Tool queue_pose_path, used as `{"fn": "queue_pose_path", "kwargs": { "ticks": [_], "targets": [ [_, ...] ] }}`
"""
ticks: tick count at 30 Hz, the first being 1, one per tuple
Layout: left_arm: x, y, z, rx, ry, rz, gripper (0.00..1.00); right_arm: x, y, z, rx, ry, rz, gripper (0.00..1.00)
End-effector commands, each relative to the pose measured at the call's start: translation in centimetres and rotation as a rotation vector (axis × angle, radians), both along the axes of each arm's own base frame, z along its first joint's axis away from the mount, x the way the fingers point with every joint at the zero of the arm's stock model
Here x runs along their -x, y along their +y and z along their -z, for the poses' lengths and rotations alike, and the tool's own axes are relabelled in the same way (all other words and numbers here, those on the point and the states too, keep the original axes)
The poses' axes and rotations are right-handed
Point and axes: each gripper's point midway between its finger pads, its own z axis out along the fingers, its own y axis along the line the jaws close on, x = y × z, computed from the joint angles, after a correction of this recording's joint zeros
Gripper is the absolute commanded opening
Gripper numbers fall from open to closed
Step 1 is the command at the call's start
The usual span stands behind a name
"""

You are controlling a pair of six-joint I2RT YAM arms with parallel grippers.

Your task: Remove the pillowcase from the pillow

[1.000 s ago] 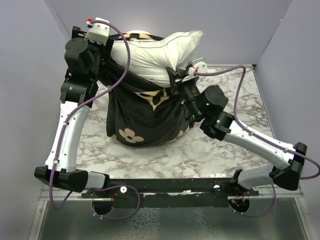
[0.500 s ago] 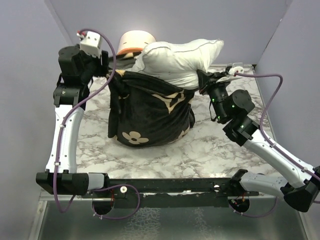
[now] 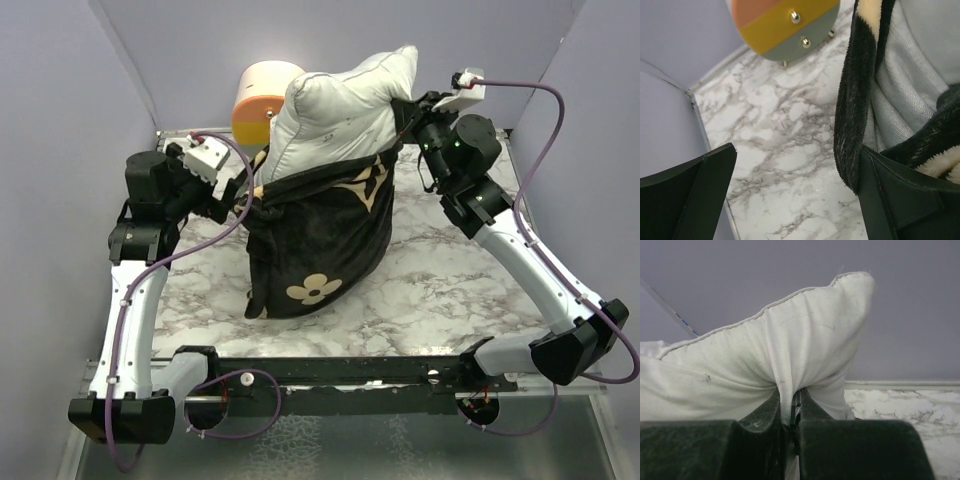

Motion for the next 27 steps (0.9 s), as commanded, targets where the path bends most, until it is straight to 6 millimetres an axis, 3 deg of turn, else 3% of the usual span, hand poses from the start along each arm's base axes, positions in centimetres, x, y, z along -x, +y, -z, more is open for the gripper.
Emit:
{"fn": "queue_pose_path", "kwargs": {
  "ticks": [1,3,5,10,14,19,23,25,27],
  "targets": [
    [1.6,0.0,-7.9,-0.024,-0.128,0.038,0.99,1.5,-2.2,-10.0,-0.105,-0.234,0.030,0.01],
    [2.1,-1.0,-11.9,0.031,-0.176,0.067,0.99,1.7,-2.3,-11.4,-0.123,-0.254,0.031,0.01],
    [2.4,-1.7,-14.6,0.074,-0.196,0.094,0.99,2.2,-2.7,-13.0,-0.149,-0.286,0.039,0.01],
    [3.0,-3.4,-18.0,0.161,-0.204,0.161,0.99,3.6,-3.6,-15.7,-0.181,-0.345,0.046,0.01],
    [3.4,-5.1,-20.7,0.260,-0.245,0.231,0.99,4.2,-2.7,-16.0,-0.178,-0.355,-0.008,0.01],
    [2.0,-8.6,-22.2,0.426,-0.166,0.343,0.99,4.6,1.4,-14.9,-0.161,-0.346,-0.106,0.01],
    [-0.8,-12.2,-20.6,0.455,-0.077,0.329,0.99,5.1,4.7,-14.2,-0.138,-0.346,-0.154,0.01],
    [-2.2,-12.6,-20.7,0.464,-0.075,0.292,0.99,5.5,5.7,-13.9,-0.132,-0.352,-0.178,0.01],
    [-3.4,-12.3,-22.0,0.471,-0.119,0.258,0.99,5.8,6.1,-13.7,-0.127,-0.356,-0.199,0.01]
  ]
}}
